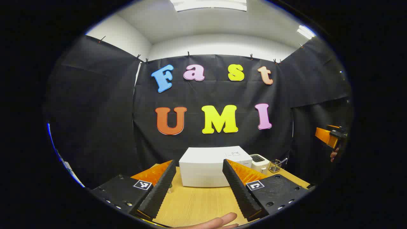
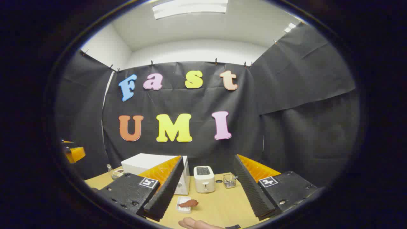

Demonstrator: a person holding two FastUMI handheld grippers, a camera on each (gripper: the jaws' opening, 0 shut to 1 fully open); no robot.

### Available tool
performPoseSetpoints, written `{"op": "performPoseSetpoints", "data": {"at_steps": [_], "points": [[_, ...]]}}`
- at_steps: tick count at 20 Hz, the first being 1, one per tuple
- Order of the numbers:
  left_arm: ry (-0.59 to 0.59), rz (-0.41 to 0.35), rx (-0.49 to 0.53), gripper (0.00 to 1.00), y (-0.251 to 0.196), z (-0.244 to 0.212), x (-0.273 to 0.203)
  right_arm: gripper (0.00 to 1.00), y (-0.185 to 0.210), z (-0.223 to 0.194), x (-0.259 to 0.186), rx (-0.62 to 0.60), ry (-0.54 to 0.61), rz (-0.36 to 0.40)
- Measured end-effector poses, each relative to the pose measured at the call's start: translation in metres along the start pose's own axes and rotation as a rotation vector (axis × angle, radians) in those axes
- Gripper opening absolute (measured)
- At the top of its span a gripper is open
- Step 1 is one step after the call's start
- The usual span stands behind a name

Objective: Open the microwave oven with the left hand, put the food in, and close the microwave oven.

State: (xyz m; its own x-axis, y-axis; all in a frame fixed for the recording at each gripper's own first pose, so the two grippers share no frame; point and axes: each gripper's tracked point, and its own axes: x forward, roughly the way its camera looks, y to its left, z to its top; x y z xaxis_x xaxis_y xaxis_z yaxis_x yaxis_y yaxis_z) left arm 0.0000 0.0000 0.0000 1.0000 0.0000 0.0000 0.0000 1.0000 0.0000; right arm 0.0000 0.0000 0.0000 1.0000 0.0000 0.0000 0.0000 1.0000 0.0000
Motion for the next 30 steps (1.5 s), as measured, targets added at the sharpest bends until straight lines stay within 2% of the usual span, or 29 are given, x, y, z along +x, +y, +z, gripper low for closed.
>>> {"op": "performPoseSetpoints", "data": {"at_steps": [1, 9, 18, 20, 22, 24, 30], "points": [[0.002, -0.001, 0.007, 0.92, -0.001, 0.0, 0.0, 1.0, -0.001, 0.0, 0.0, -0.001, 0.001, -0.002], [0.002, -0.031, -0.004, 0.92, -0.014, -0.001, 0.0, 1.0, -0.019, 0.012, -0.007, -0.031, -0.059, -0.046], [-0.015, -0.024, -0.04, 0.92, -0.028, -0.012, 0.012, 1.0, -0.018, -0.006, -0.002, -0.027, -0.027, -0.018], [0.008, -0.06, -0.071, 0.92, -0.047, -0.027, 0.025, 1.0, -0.019, -0.008, -0.003, -0.026, -0.028, -0.007], [0.013, -0.053, -0.084, 0.92, -0.054, -0.036, 0.041, 1.0, -0.025, -0.009, -0.002, -0.018, -0.027, -0.006], [0.015, -0.079, -0.1, 0.92, -0.071, -0.048, 0.06, 1.0, -0.03, -0.012, -0.001, -0.009, -0.03, -0.002], [0.072, -0.131, -0.141, 0.92, -0.115, -0.107, 0.139, 1.0, -0.045, -0.029, 0.005, 0.012, -0.024, 0.012]]}}
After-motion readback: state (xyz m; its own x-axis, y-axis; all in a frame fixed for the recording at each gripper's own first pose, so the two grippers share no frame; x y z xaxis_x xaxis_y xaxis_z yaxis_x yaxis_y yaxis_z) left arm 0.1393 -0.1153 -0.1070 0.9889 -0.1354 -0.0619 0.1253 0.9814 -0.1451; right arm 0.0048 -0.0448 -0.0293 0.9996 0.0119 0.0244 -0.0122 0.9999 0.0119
